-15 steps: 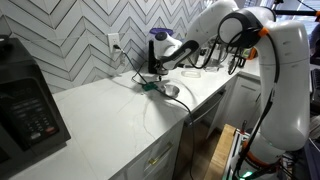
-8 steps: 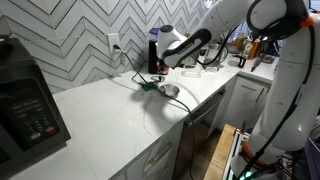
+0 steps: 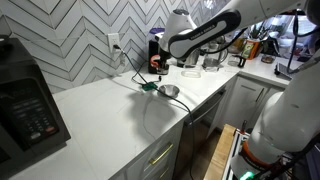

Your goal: Pick up the heart shaped cookie cutter and place it on the left side of the kitchen counter

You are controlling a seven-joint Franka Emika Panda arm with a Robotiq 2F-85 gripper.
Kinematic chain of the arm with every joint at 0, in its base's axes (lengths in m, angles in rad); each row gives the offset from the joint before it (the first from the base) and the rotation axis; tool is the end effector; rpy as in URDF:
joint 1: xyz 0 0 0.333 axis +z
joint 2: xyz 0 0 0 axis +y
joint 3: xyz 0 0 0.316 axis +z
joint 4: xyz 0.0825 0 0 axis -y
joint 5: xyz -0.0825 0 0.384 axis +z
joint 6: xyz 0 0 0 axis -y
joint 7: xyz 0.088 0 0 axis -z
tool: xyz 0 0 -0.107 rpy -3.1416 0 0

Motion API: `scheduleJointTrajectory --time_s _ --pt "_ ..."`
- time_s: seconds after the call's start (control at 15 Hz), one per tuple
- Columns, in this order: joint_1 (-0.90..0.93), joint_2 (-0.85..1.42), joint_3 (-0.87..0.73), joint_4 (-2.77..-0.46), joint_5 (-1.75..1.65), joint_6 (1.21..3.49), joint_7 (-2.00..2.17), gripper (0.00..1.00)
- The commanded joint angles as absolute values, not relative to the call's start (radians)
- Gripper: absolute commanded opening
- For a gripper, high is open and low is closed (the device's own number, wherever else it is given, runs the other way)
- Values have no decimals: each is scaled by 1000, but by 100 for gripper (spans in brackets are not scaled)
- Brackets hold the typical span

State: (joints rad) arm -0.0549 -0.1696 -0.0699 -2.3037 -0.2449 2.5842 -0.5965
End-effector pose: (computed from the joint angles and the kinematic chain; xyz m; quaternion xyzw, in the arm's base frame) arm 0.5186 -0.0617 0.4644 0.9211 0.3096 0.1792 0.1534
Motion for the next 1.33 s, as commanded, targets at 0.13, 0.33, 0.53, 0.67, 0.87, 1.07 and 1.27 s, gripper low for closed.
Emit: scheduleJointTrajectory --time_s 0.13,0.33,0.53,0.67,0.87,1.07,1.27 --pt "86 -297 -87 -2399 -82 2558 -901 3" --pt "162 -275 -62 -2383 -27 2511 -991 3" --pt "151 -264 -38 -2374 -55 2506 -958 12" --pt "160 -260 -33 -2373 -53 2499 -970 12" --pt "158 -258 -35 -2371 -52 2498 -982 12" --pt "257 -217 -18 -2369 93 2480 -1151 3" --pt "321 -133 40 -2309 203 2453 -1232 3"
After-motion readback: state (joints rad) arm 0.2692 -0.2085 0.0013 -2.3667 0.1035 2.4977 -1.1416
